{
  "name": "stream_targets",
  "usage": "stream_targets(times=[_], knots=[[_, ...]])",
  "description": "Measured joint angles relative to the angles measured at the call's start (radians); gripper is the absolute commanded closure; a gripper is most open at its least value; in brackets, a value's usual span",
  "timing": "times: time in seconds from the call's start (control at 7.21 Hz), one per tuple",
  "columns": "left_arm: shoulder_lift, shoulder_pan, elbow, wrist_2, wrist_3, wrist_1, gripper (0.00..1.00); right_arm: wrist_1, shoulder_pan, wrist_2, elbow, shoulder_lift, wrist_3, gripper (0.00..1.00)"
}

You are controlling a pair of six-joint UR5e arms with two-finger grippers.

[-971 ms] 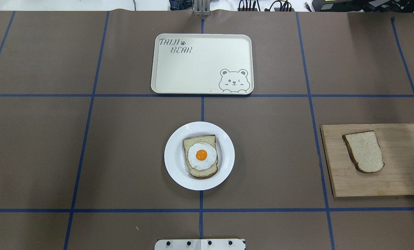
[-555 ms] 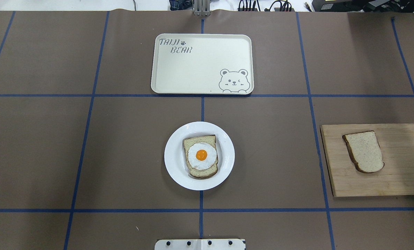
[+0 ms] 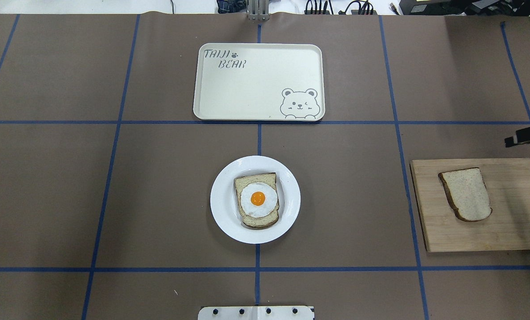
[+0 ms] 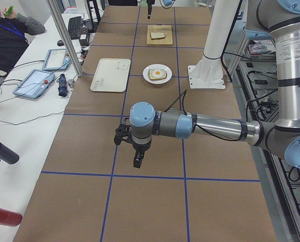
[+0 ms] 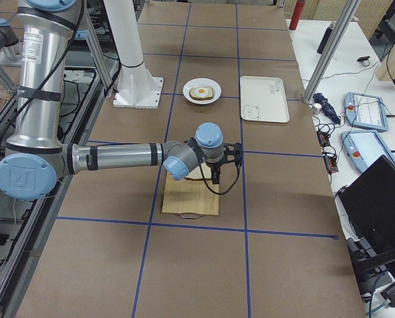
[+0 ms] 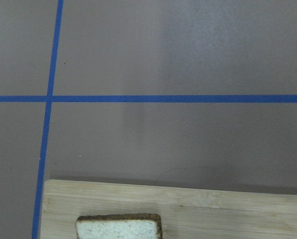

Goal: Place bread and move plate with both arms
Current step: 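Lower the right gripper onto the bread slice on the cutting board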

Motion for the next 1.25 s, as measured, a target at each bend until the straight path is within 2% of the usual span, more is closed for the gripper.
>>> stream_targets(times=[0.14,0.28,0.42,0.69,1.11,1.25], knots=[[0.001,0.0,0.001,0.0,0.0,0.0,0.02,0.161,-0.071,-0.065,-0.06,-0.007,0.121,0.15],[0.003,0.0,0.001,-0.001,0.0,0.0,0.02,0.25,-0.112,-0.098,-0.1,-0.012,0.176,0.2],[0.004,-0.001,0.001,-0.002,0.0,0.0,0.02,0.285,-0.14,-0.116,-0.115,-0.02,0.196,0.24],[0.004,-0.001,0.002,-0.003,0.0,0.0,0.02,0.301,-0.192,-0.149,-0.12,-0.035,0.204,0.36],[0.004,-0.001,0.003,-0.003,0.0,-0.001,0.02,0.301,-0.248,-0.191,-0.12,-0.042,0.204,0.47],[0.004,-0.001,0.003,-0.003,0.0,-0.001,0.02,0.301,-0.267,-0.21,-0.12,-0.042,0.204,0.54]])
